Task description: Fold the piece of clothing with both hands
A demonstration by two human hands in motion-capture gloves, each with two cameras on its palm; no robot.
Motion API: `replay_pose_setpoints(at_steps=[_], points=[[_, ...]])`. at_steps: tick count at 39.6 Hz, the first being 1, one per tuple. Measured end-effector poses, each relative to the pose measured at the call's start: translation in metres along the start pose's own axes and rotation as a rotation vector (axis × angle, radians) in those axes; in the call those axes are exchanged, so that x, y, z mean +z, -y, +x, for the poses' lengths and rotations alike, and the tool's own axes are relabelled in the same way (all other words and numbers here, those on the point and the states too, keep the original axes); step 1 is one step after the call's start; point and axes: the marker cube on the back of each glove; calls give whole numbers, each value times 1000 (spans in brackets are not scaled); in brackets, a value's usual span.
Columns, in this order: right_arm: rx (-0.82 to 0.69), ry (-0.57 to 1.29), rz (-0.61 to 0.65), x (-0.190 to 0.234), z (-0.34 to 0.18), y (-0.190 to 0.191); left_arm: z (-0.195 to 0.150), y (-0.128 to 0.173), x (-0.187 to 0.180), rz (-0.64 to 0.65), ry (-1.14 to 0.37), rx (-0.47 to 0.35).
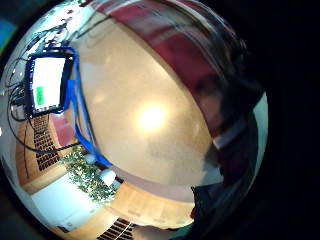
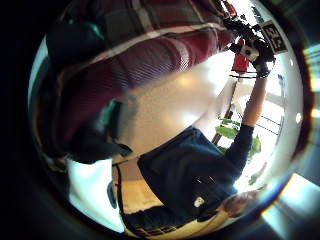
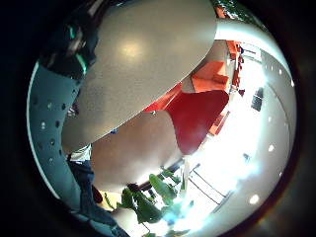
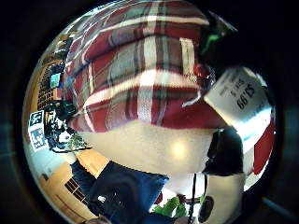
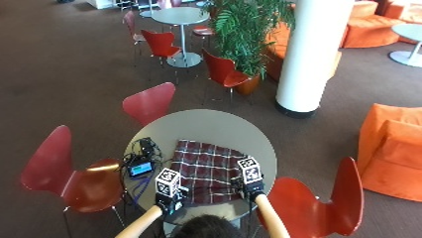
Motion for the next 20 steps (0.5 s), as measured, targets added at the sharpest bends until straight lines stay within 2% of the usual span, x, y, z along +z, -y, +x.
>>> replay_pose_setpoints(at_steps=[5,8,11,13,15,20], points=[[39,-99,90,2,4,-5,3,-5,-4,69,31,-2],[29,-204,154,6,1,-5,10,-14,-9,33,46,16],[-42,-212,173,25,1,17,14,-26,-13,-41,48,44],[-111,-163,164,33,0,23,17,-37,-15,-111,23,70],[-162,-121,131,29,0,9,19,-51,-23,-171,-14,94],[-272,-46,40,-1,5,-29,27,-84,-72,-256,-108,170]])
